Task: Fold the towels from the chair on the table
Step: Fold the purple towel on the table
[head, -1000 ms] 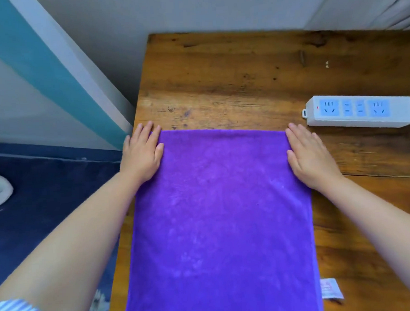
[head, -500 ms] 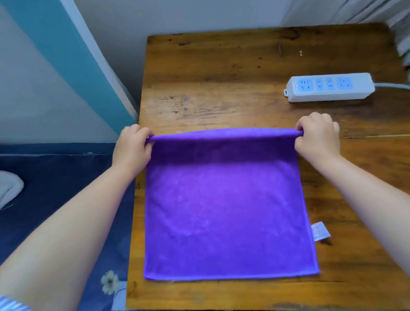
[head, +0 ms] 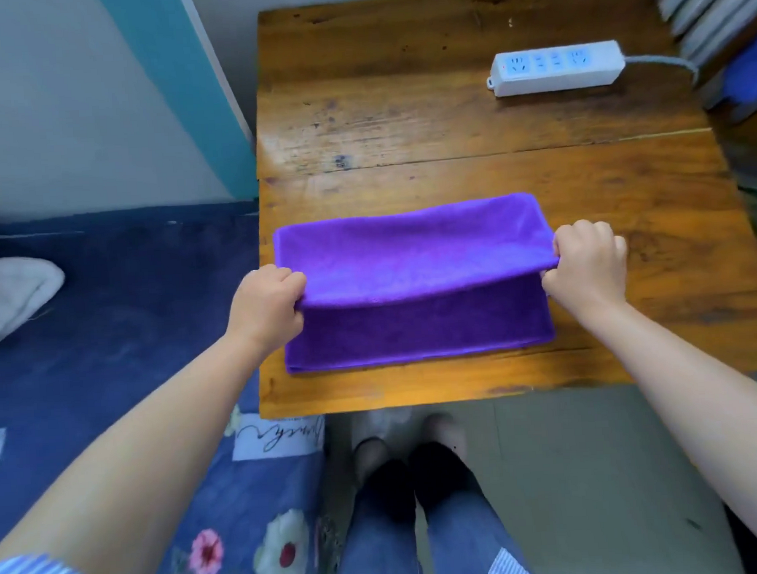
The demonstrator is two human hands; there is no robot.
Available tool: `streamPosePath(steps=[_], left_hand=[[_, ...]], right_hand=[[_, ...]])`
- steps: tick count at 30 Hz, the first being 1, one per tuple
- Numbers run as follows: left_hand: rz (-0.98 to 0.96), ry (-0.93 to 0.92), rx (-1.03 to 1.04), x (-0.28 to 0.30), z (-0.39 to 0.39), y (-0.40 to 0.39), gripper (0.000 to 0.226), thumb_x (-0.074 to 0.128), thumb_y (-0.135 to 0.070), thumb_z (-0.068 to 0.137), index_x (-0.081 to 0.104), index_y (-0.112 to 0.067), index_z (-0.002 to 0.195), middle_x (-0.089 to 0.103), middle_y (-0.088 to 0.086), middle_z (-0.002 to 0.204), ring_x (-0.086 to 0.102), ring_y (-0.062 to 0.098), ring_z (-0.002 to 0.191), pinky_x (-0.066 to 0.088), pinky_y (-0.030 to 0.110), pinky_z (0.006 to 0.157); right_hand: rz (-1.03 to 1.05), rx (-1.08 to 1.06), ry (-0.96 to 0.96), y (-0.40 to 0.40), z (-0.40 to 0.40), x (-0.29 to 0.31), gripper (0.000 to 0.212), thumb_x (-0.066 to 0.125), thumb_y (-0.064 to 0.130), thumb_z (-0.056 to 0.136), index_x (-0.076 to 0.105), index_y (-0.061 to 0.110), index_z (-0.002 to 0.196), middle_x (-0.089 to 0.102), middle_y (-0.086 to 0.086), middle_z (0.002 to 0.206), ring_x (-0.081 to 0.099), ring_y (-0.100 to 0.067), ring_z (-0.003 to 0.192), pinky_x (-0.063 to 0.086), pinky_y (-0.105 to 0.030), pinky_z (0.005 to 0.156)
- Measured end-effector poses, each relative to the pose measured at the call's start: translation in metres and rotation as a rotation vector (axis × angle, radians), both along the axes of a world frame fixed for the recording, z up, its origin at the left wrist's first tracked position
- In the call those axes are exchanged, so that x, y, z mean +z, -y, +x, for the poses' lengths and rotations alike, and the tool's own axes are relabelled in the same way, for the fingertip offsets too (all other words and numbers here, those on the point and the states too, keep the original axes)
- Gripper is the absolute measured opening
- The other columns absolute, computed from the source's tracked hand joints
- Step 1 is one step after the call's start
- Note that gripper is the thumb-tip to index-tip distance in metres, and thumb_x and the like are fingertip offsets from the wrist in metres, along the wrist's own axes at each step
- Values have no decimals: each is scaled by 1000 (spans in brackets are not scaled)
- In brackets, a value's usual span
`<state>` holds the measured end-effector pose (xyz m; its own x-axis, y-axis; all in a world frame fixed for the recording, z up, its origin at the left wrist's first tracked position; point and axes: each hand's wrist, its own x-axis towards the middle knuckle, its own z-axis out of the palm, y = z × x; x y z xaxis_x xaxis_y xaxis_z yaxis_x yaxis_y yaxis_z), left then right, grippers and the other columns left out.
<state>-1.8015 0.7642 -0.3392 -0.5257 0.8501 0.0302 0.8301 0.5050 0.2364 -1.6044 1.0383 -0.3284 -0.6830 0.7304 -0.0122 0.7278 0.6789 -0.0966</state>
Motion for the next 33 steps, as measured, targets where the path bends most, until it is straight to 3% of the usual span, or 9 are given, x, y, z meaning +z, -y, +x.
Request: streamPosePath(steps=[8, 12, 15, 18, 23, 27, 31, 33], left_hand=[[-3, -38, 53, -7, 33, 19, 5, 43, 4, 39, 42, 3, 43, 42, 16, 37, 42, 29, 33, 23, 21, 45], [17, -46, 66, -13, 39, 26, 6, 42, 5, 38, 42, 3, 44, 41, 17, 38, 41, 29, 34, 9, 16, 48], [-4, -63, 31, -21, 47, 33, 7, 43, 4, 37, 43, 3, 44, 42, 16, 38, 43, 28, 34, 22, 21, 43], [-64, -71, -11, -23, 52, 37, 9, 45, 5, 36, 46, 2, 44, 44, 15, 39, 45, 27, 34, 29, 22, 40], [-223, -48, -57, -29, 57, 41, 36, 72, 15, 23, 48, 1, 46, 47, 14, 42, 48, 28, 35, 37, 25, 35], [-293, -68, -120, -32, 59, 47, 39, 78, 9, 22, 52, -2, 50, 51, 12, 46, 50, 29, 38, 37, 24, 36], [-331, -39, -142, -31, 62, 55, 25, 74, 1, 36, 55, -2, 54, 53, 11, 50, 52, 29, 42, 38, 25, 37], [-261, -34, -142, -26, 62, 53, 11, 52, -11, 58, 55, -2, 53, 53, 11, 50, 52, 29, 42, 39, 26, 38]], right_hand=[[-5, 80, 63, 18, 41, -11, 15, 50, -13, 61, 52, -6, 74, 54, -24, 81, 45, -40, 83, 26, -39, 67], [20, 168, -59, 22, 52, -20, 16, 51, -17, 52, 51, -6, 64, 52, -26, 67, 49, -41, 70, 23, -36, 61], [61, 268, -144, 27, 63, -23, 13, 44, -12, 44, 48, -5, 54, 49, -23, 54, 50, -38, 56, 36, -37, 55], [60, 314, -104, 32, 69, -26, 12, 42, -6, 39, 47, -3, 50, 48, -20, 50, 51, -35, 49, 42, -36, 50], [58, 343, -11, 38, 75, -34, 10, 46, -6, 42, 48, -2, 51, 49, -20, 51, 53, -36, 48, 44, -37, 48], [30, 322, 77, 35, 81, -40, 23, 63, -19, 42, 52, -5, 56, 51, -22, 55, 54, -38, 52, 45, -41, 51], [19, 317, 102, 35, 83, -42, 23, 61, -21, 42, 53, -5, 56, 51, -22, 55, 54, -38, 52, 45, -40, 50], [17, 342, 72, 38, 79, -38, 11, 48, -12, 50, 53, -3, 54, 50, -20, 53, 53, -37, 50, 44, -37, 47]])
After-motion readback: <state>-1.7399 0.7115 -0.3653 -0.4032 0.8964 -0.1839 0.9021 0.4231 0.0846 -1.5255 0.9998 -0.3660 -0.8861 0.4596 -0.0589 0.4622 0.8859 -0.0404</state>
